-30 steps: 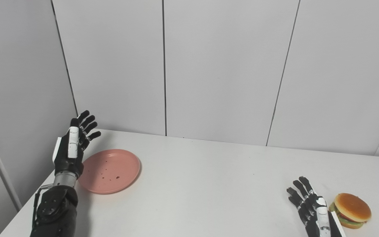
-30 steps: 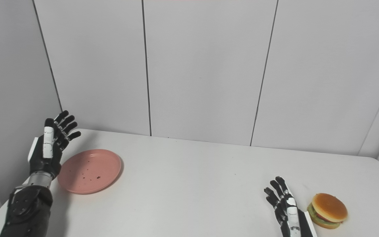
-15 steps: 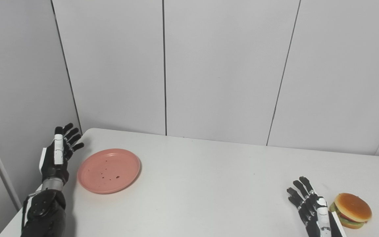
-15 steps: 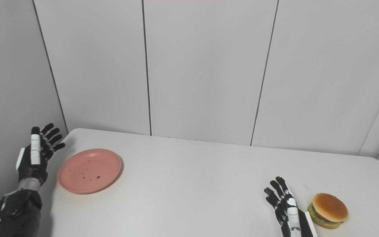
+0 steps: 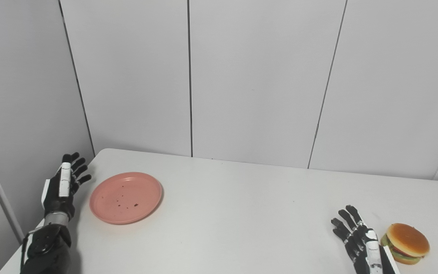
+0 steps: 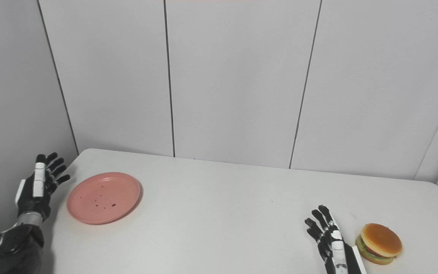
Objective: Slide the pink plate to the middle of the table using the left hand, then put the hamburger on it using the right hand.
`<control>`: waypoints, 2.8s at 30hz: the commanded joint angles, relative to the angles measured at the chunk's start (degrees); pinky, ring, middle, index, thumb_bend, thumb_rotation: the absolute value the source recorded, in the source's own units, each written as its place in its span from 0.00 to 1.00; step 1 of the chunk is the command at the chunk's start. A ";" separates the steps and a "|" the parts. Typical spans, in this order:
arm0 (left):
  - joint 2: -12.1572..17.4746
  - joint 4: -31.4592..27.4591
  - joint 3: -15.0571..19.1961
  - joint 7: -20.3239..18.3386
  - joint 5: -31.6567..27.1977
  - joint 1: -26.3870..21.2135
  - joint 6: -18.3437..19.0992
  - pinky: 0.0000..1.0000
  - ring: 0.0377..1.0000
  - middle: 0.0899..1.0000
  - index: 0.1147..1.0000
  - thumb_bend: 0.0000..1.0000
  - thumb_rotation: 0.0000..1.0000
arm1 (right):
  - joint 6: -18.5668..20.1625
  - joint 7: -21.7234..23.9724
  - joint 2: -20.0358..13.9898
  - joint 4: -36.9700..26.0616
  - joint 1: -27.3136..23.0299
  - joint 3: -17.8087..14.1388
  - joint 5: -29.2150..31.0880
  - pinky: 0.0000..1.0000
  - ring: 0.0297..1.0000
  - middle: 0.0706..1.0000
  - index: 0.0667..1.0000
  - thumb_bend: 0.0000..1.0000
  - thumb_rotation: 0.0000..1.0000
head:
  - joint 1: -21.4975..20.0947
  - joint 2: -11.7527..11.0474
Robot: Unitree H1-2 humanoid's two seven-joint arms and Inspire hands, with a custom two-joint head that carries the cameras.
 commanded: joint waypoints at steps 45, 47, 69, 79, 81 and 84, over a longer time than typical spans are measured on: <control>-6.11 -2.90 -6.61 -1.48 2.27 -2.03 0.05 0.84 0.89 0.84 0.81 0.93 0.91 | 0.74 -1.36 2.03 -1.40 6.31 0.69 -0.24 0.91 0.86 0.90 0.91 0.80 1.00 | -2.14 2.15; -6.40 -3.18 -6.74 -1.68 2.12 -1.93 0.08 0.85 0.88 0.84 0.81 0.93 0.91 | 0.76 -1.40 2.08 -1.48 6.33 0.72 -0.16 0.91 0.86 0.90 0.91 0.80 1.00 | -2.24 2.19; -11.83 -12.61 -11.13 -0.94 6.45 1.37 4.33 0.85 0.89 0.87 0.85 0.97 0.95 | 1.31 -2.58 2.62 -2.31 6.45 1.23 -0.61 0.89 0.85 0.89 0.90 0.80 1.00 | -2.93 2.57; -14.16 -16.41 -12.34 -0.89 7.38 2.69 8.38 0.84 0.89 0.86 0.84 0.90 0.95 | 1.47 -2.94 3.00 -2.78 6.55 1.59 -1.06 0.88 0.84 0.88 0.89 0.82 1.00 | -3.90 3.08; -14.39 -16.81 -12.59 -1.05 7.37 2.78 8.78 0.89 0.90 0.87 0.84 0.89 0.96 | 1.62 -3.04 3.11 -2.95 6.58 1.66 -1.10 0.88 0.84 0.88 0.90 0.82 1.00 | -4.20 3.17; -14.73 -17.21 -12.81 -1.47 7.09 2.83 9.36 0.90 0.91 0.87 0.84 0.89 0.95 | 1.81 -3.27 3.33 -3.20 6.61 1.80 -1.29 0.87 0.84 0.88 0.90 0.82 1.00 | -4.70 3.27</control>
